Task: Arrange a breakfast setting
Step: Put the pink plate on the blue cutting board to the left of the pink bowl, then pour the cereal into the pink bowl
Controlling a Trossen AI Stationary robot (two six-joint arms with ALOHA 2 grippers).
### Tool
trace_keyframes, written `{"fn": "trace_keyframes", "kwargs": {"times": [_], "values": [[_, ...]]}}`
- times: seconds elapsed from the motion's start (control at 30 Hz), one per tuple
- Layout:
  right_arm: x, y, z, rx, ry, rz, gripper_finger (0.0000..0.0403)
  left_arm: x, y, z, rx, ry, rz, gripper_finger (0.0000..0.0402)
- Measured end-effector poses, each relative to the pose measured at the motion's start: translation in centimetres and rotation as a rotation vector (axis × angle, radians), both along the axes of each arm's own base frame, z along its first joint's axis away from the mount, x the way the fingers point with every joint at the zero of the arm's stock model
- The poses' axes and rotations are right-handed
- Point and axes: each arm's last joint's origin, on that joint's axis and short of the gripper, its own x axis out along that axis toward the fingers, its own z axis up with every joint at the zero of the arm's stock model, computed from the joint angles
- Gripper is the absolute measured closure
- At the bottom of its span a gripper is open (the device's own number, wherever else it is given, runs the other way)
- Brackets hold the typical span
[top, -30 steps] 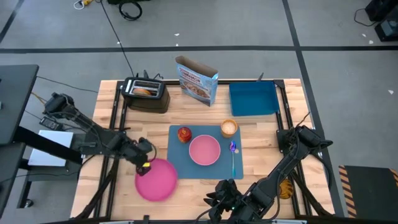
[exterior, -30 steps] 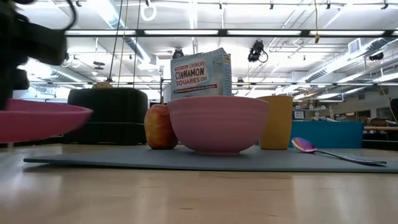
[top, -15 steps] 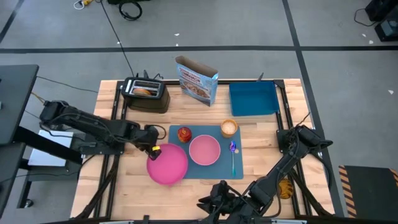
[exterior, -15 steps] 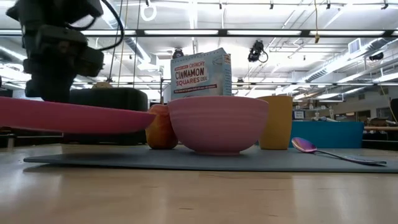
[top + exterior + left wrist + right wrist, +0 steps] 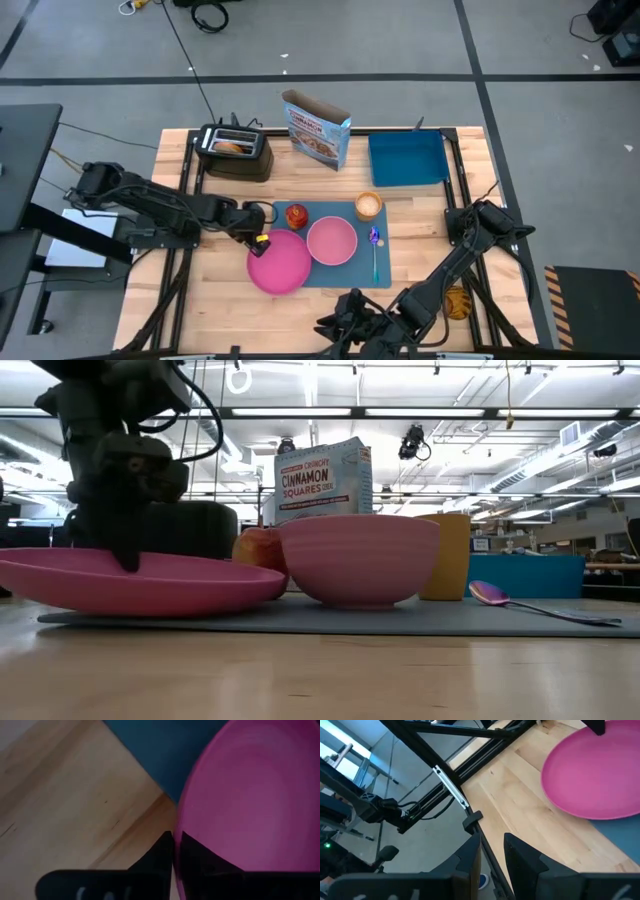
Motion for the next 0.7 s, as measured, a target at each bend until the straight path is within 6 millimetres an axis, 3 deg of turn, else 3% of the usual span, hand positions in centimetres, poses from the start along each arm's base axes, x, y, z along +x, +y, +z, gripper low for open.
{"fn": "trace_keyframes", "kwargs": {"times": [0.33, 0.6, 0.7], "values": [[0.7, -0.9, -0.1, -0.05, 0.008, -0.002, 0.0311, 0.6, 0.2, 0.2, 0.039, -0.068, -0.028, 0.0355], [1.8, -2.4, -0.1, -0.13, 0.029, 0.012, 0.0312, 0.6, 0.4, 0.3, 0.06, -0.064, -0.118, 0.0284], [2.3, -3.5, -0.5, -0.157, 0.072, -0.005, 0.0312, 0.3, 0.7, 1.8, 0.043, -0.089, -0.186, 0.026]]}}
